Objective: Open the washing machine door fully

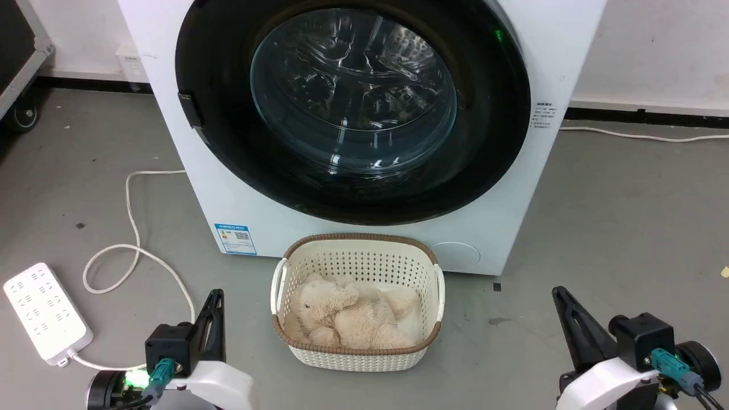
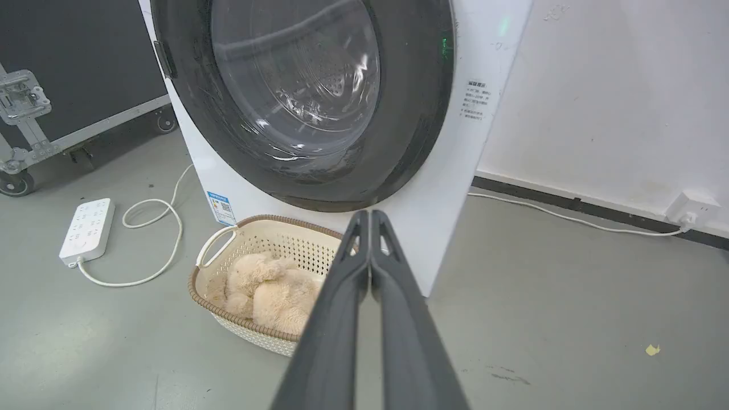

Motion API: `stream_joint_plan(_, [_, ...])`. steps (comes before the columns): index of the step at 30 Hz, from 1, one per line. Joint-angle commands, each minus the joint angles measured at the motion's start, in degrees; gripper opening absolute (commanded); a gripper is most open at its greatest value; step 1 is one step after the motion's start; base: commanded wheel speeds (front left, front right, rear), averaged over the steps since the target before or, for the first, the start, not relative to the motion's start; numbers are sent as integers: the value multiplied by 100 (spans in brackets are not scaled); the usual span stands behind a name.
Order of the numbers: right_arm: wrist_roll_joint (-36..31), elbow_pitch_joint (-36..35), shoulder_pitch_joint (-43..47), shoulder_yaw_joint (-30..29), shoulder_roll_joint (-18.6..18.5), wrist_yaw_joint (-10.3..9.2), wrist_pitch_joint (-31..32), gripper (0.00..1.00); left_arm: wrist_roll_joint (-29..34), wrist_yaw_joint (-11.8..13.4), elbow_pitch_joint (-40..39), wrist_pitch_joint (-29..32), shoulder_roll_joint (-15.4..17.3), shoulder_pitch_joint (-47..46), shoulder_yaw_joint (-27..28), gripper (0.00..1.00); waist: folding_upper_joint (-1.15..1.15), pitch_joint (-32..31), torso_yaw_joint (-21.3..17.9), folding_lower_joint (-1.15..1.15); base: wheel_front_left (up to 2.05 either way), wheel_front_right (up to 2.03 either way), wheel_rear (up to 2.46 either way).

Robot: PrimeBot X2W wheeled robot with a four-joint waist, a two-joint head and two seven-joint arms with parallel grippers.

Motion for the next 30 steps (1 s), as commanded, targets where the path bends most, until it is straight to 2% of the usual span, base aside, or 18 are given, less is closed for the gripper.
stream_joint_plan(1, [-43, -26, -67, -6, 22, -6, 4, 0, 51, -26, -20, 2, 5, -88, -4, 0, 0, 0, 0, 0, 0, 0, 0])
stream_joint_plan(30, [-43, -26, -67, -6, 22, -6, 4, 0, 51, -26, -20, 2, 5, -88, -4, 0, 0, 0, 0, 0, 0, 0, 0])
